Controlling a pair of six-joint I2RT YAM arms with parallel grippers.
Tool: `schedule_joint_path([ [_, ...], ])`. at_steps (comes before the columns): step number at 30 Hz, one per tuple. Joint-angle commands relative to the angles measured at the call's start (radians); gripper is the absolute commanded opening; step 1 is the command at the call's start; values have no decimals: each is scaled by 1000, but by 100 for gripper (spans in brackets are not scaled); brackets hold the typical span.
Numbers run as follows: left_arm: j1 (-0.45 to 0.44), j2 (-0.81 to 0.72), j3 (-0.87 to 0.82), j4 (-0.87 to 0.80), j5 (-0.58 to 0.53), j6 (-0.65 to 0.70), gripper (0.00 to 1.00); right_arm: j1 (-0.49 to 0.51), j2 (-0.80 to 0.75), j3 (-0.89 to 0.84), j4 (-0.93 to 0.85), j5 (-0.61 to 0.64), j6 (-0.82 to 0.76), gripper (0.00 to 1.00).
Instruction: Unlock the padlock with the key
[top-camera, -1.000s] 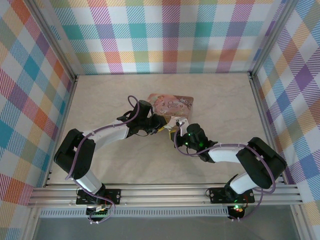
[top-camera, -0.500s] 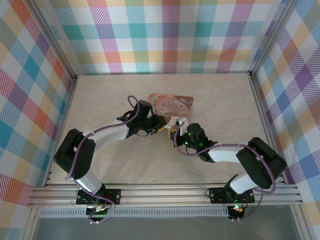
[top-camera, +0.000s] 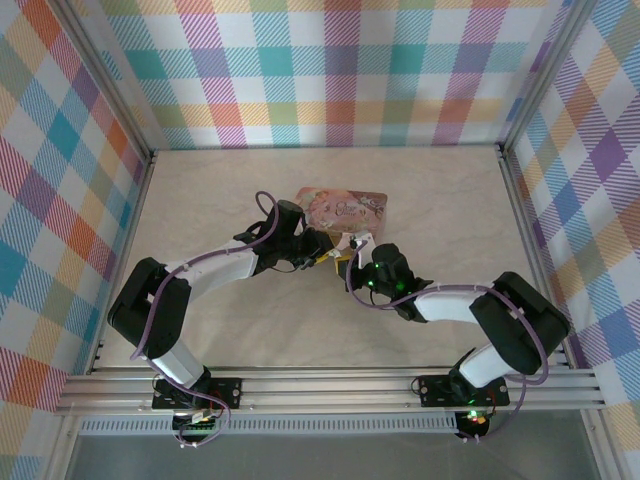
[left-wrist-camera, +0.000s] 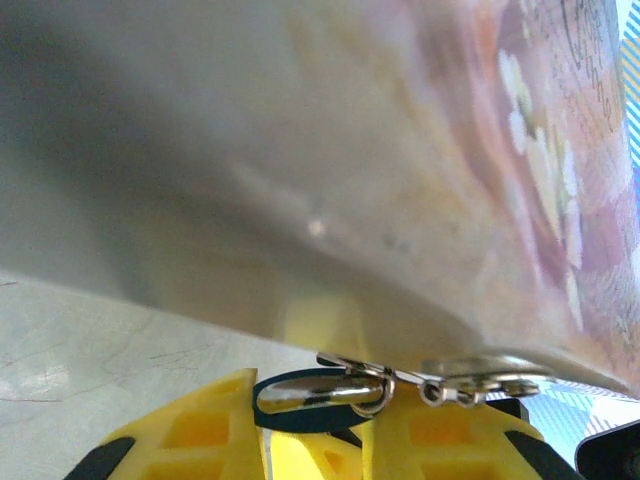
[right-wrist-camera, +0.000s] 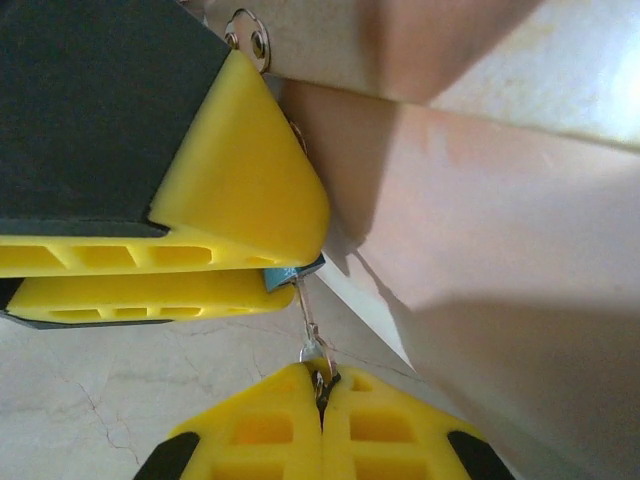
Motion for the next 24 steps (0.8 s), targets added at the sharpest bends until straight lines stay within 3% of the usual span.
schedule_joint_path([
  [1, -8, -42, 12, 32, 59, -25, 0, 7, 6, 35, 47, -2, -1, 0],
  [19, -10, -65, 1, 19, 65, -26, 0, 7, 59, 45, 163, 66, -143, 0],
  [24, -11, -70, -2, 15, 65, -26, 0, 7, 79, 69, 175, 35, -150, 0],
])
